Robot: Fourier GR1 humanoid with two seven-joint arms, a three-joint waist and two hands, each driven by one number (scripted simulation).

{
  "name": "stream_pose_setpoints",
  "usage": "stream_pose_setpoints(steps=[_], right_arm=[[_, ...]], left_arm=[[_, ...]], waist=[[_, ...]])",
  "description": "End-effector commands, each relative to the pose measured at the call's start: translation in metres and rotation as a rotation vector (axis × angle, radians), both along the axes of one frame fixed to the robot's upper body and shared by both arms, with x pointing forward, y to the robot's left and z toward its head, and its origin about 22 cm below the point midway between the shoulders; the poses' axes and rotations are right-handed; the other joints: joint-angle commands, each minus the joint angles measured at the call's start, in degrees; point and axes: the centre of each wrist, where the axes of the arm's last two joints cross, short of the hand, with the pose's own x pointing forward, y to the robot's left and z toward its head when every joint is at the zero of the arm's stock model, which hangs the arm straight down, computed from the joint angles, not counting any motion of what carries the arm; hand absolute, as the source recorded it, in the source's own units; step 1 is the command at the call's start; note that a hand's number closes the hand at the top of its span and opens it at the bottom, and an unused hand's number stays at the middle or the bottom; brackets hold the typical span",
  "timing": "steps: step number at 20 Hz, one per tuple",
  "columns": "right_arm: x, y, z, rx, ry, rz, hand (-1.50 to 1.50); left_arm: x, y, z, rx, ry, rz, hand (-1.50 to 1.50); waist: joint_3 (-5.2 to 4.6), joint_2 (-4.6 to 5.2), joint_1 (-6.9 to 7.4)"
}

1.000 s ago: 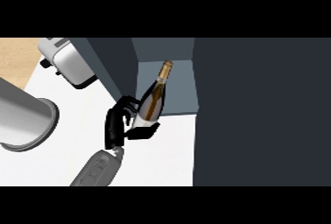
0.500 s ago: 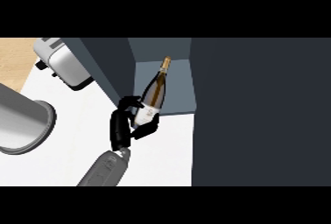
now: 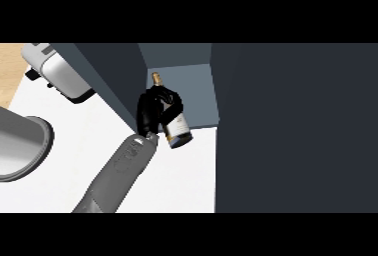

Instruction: Pick up the wine, place it into the cabinet and close the cabinet

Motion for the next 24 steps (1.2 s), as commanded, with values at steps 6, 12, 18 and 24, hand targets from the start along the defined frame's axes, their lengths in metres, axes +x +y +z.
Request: stream_pose_setpoints(steps=[6, 12, 18, 24], right_arm=[[-0.009, -0.003, 0.006, 0.038, -0.019, 0.037, -1.5], [-0.011, 0.0, 0.017, 0.043, -0.026, 0.047, -1.5], [-0.006, -0.001, 0.017, 0.057, -0.043, 0.067, -1.5], [-0.009, -0.003, 0.014, 0.044, -0.03, 0.092, -1.5]], left_arm=[[0.043, -0.001, 0.015, 0.211, -0.091, -0.048, 1.5], [0.056, -0.02, 0.033, 0.332, -0.126, -0.081, 1.5], [0.056, -0.019, 0.031, 0.31, -0.122, -0.056, 1.5], [0.062, -0.023, 0.04, 0.32, -0.054, -0.009, 1.5]], waist=[[-0.07, 0.66, -0.38], [-0.1, 0.61, -1.1], [-0.14, 0.8, -1.37], [-0.05, 0.72, -2.41]])
